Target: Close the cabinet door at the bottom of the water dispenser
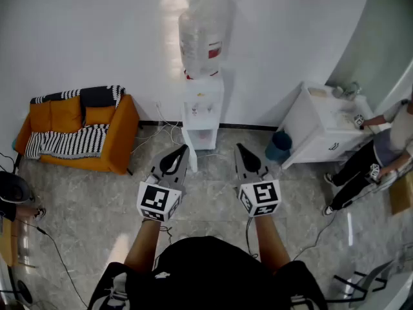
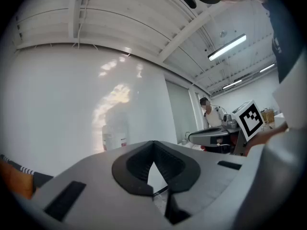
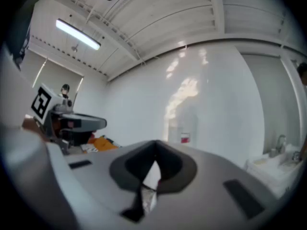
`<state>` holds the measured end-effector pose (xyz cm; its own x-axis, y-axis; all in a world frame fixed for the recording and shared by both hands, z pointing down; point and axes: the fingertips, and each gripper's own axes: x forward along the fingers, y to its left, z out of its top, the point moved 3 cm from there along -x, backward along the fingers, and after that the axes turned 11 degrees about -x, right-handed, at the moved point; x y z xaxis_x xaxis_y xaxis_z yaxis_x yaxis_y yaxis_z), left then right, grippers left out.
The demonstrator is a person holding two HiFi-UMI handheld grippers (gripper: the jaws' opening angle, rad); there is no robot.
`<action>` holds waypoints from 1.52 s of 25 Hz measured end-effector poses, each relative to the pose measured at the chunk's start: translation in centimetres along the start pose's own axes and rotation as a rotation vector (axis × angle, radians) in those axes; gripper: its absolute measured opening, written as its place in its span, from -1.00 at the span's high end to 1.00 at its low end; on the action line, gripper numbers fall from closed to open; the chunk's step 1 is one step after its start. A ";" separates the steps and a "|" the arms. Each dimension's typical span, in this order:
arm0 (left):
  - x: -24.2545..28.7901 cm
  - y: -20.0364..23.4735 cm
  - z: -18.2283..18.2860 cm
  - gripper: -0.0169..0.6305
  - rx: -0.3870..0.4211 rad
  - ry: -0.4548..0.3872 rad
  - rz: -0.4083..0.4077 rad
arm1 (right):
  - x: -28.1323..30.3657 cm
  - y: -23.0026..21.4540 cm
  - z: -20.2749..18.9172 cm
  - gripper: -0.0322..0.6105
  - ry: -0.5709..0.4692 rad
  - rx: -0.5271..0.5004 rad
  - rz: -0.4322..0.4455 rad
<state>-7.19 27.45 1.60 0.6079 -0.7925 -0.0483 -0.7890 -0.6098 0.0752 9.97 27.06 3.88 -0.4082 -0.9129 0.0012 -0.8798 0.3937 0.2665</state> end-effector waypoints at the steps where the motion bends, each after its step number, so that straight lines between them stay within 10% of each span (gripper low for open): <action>1: 0.0 0.0 0.0 0.92 0.000 -0.002 -0.002 | 0.0 0.0 0.0 0.79 0.000 0.004 -0.002; 38: 2.2 -7.7 -3.8 0.92 0.017 0.046 -0.006 | -4.4 -3.4 -4.6 0.79 0.032 0.040 0.077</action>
<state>0.55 30.45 4.70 0.6159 -0.7878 -0.0030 -0.7864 -0.6150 0.0577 15.87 29.20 7.42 -0.4675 -0.8825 0.0513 -0.8553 0.4662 0.2259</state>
